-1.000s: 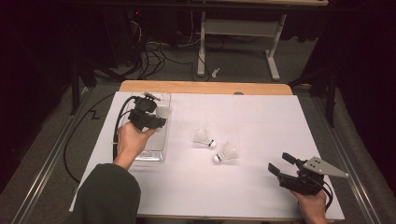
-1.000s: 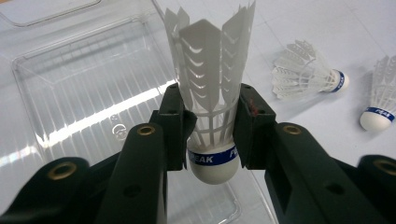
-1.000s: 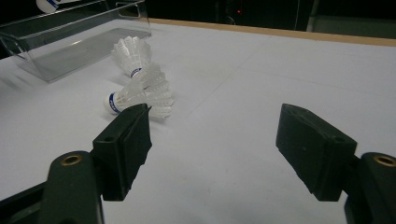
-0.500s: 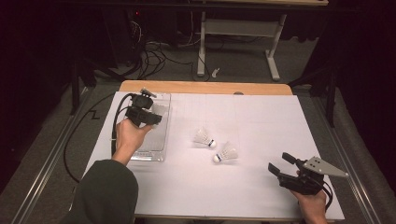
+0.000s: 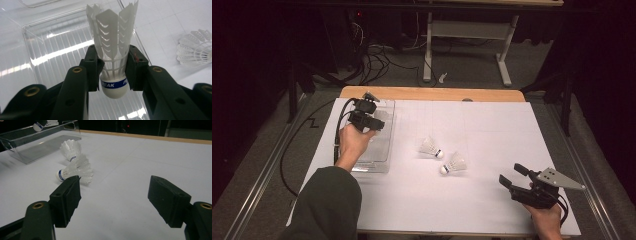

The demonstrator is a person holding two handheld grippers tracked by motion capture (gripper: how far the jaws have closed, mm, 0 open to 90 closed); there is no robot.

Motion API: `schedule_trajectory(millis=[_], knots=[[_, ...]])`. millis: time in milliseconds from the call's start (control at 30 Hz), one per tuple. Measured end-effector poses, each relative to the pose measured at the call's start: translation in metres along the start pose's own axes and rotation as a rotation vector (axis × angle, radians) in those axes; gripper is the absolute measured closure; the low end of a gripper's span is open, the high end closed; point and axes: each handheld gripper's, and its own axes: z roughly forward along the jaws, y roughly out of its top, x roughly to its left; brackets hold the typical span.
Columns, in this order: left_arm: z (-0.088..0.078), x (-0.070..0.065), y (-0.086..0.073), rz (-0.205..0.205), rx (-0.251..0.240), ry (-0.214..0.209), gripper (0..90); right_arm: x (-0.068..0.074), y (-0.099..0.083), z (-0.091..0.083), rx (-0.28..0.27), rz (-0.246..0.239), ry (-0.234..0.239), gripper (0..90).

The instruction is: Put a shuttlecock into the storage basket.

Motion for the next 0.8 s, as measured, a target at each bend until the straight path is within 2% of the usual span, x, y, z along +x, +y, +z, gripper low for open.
schedule_trajectory(millis=[367,567,800], knots=[[0.011,0.006,0.003,-0.02,0.017,0.0,66.1,0.0,0.0,0.0,0.0,-0.001,0.0,26.8],[0.018,0.01,0.004,-0.05,0.023,-0.011,65.2,0.0,0.0,0.0,0.0,-0.001,0.001,26.8],[0.023,0.011,0.005,-0.054,0.037,-0.003,62.7,0.0,0.0,0.0,0.0,-0.001,0.002,26.8]])
